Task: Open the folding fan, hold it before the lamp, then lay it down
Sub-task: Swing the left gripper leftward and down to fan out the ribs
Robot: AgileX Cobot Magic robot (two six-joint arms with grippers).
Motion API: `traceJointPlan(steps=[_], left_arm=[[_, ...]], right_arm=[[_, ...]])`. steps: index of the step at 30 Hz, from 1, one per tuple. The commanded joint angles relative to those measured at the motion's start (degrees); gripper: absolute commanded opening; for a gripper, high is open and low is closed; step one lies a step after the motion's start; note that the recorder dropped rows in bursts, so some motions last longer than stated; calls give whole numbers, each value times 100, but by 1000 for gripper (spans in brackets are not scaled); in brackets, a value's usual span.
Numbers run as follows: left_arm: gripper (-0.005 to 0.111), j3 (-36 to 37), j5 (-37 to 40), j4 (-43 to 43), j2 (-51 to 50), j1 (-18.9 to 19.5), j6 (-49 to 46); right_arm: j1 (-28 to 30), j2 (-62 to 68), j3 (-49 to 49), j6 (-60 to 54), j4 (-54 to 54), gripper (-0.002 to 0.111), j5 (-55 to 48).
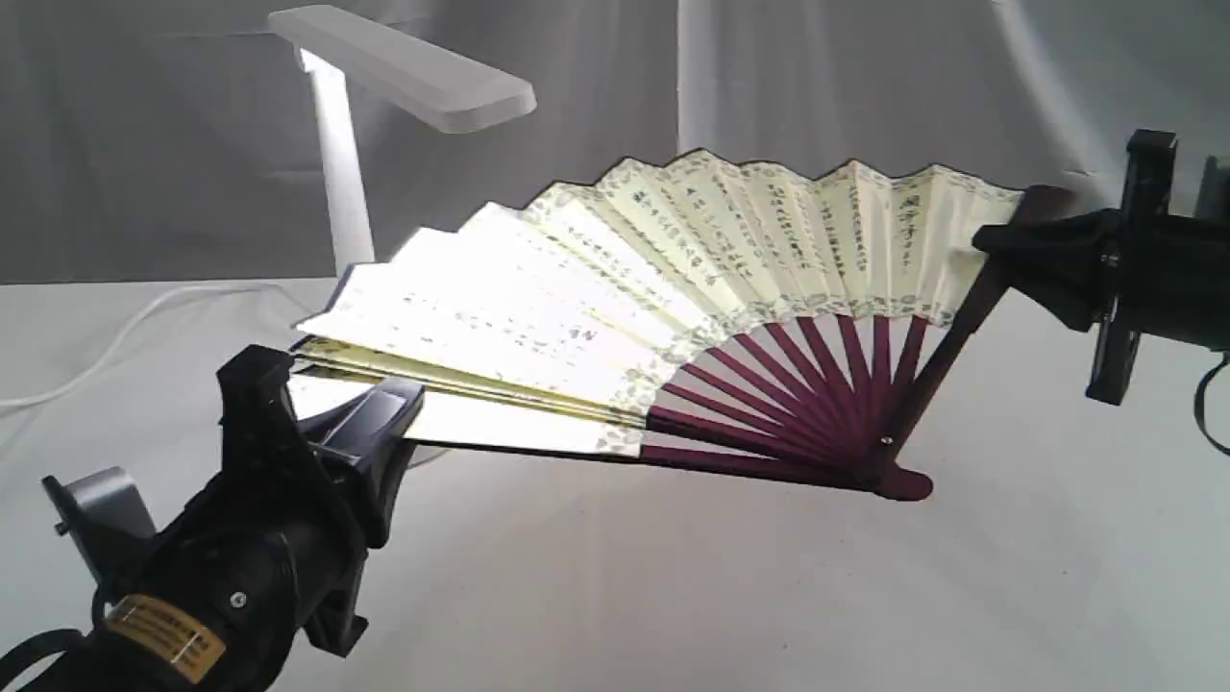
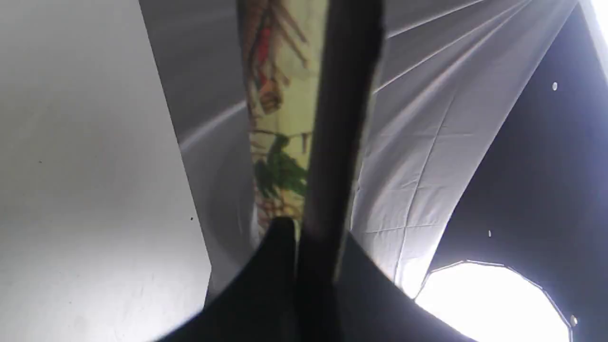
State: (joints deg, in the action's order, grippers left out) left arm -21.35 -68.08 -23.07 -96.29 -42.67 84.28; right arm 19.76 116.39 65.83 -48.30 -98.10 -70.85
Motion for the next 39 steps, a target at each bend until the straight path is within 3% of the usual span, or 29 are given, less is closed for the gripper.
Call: traceJointPlan(steps=[1,9,29,39], left_arm=[[0,192,-188,-409,230,-22,32],[0,497,-188,-895,554,-22,-85],[0,537,-188,-896,1341,-22,-247],[0,904,-188,-921,1602,-22,-189]], right_arm=[[209,-3,31,-199,202,0,89],[303,-3,31,-108,215,0,89],[417,-15,31,86,387,0,89],[417,-283,-110,197,238,0,89]])
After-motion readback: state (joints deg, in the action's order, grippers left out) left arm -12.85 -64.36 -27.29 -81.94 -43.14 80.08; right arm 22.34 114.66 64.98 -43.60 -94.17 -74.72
